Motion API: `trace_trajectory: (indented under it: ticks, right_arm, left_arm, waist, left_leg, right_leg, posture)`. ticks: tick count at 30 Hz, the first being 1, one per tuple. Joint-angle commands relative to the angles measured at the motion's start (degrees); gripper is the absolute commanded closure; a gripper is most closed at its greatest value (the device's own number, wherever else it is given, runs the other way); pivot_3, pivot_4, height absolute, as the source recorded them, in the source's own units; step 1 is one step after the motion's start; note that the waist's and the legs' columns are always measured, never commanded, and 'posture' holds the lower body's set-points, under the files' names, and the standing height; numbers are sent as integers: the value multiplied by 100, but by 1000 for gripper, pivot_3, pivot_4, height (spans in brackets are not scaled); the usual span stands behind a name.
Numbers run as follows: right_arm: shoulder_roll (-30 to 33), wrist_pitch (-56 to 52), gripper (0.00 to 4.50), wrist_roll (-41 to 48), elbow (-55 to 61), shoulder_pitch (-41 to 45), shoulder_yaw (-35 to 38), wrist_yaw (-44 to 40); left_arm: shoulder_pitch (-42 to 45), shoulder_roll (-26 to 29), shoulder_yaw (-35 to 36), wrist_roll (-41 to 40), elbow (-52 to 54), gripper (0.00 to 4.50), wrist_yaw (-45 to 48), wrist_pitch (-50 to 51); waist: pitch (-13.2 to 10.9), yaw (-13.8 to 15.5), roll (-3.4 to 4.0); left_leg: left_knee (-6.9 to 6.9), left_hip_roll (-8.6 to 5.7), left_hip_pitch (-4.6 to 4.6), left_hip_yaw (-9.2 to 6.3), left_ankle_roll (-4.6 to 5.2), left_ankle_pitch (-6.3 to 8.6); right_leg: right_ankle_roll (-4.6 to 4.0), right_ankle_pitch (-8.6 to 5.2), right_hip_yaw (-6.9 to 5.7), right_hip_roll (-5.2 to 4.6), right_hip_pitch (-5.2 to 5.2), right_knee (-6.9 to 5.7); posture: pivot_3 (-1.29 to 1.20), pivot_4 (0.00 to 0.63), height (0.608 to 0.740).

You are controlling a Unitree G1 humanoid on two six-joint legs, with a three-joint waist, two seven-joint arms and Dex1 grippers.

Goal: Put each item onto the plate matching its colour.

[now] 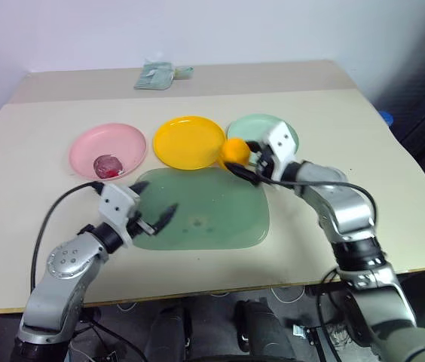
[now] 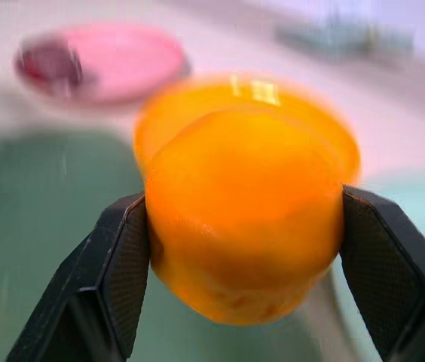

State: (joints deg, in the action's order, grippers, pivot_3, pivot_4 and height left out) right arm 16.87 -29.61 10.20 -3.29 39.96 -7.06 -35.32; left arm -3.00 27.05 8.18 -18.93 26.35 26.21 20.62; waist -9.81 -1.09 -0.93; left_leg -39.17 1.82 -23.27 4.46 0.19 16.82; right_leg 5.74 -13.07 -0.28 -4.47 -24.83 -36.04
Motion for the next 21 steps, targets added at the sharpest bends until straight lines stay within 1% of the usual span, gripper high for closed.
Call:
trace_trajectory:
  ticks: [1, 4, 9, 10, 11, 12, 14, 16, 19, 21]
  right_arm:
    - [-592, 332, 1469, -359, -1108, 667, -278, 467]
    - [-1006, 912, 1469, -589, -2454, 1315, -312, 705]
    - [-1287, 1629, 1469, -636, -3988, 2012, -184, 666]
    - [-1319, 1742, 459, -641, -4201, 2116, -159, 645]
    - [-1339, 1858, 66, -653, -4371, 2201, -132, 645]
    - [-1329, 1990, 66, -668, -4456, 2239, -115, 620]
    - [-1256, 2225, 66, -666, -4289, 2157, -107, 444]
    - [-1025, 2322, 66, -665, -3779, 1854, -115, 208]
    - [-509, 2194, 66, -567, -2751, 1200, -60, -225]
    - [26, 1895, 66, -197, -1611, 503, 133, -759]
  left_arm:
    - [-37, -63, 340, -48, 29, 0, -97, -215]
    - [-218, -62, 397, -28, 130, 0, -58, -277]
    - [-483, -113, 434, -22, 345, 0, -102, -305]
    - [-526, -131, 427, -16, 386, 0, -118, -306]
    - [-567, -153, 410, 1, 428, 0, -139, -306]
    - [-603, -181, 371, 35, 479, 0, -172, -305]
    - [-670, -236, 332, 85, 525, 0, -220, -334]
    - [-725, -265, 377, 97, 468, 0, -195, -425]
    - [-810, -274, 441, 111, 381, 0, -131, -572]
    - [-886, -203, 605, 62, 249, 0, -10, -714]
  waist:
    - [1, 14, -2]
    - [1, 8, -2]
    - [1, 4, -2]
    - [1, -11, -1]
    - [1, -23, -1]
    - [1, -31, -1]
    - [0, -41, -1]
    - [0, -36, -1]
    - [1, 22, -2]
    - [2, 54, -3]
  left_leg:
    - [0, -1, -2, 0, 0, 0]
    - [0, -2, -6, 4, 0, 0]
    - [0, -1, -10, 3, 0, 0]
    - [0, -1, -10, 3, 0, 0]
    - [1, 0, -9, 3, 0, 0]
    - [2, 1, -8, 3, -1, 0]
    - [3, 3, -8, 2, -2, -1]
    - [4, 3, -9, 2, -2, -1]
    - [4, 2, -9, -1, -1, 0]
    - [3, 0, -11, 0, 1, 1]
  right_leg:
    - [0, 0, 0, -4, 0, 1]
    - [0, 0, 0, -13, -1, 4]
    - [-1, 0, -1, -18, -2, 6]
    - [-1, 0, -1, -17, -2, 5]
    - [-1, 0, -1, -17, -3, 4]
    - [-1, 0, -1, -16, -4, 3]
    - [0, 1, -2, -14, -5, 2]
    - [0, 1, -2, -15, -6, 2]
    - [0, 1, -2, -22, -3, 6]
    - [-1, 0, -2, -27, -3, 8]
  posture:
    - [0, 150, 740]
    - [0, 150, 740]
    - [0, 150, 740]
    - [0, 150, 740]
    - [0, 150, 740]
    - [0, 150, 740]
    - [0, 150, 740]
    - [0, 150, 740]
    - [0, 150, 740]
    - [0, 150, 740]
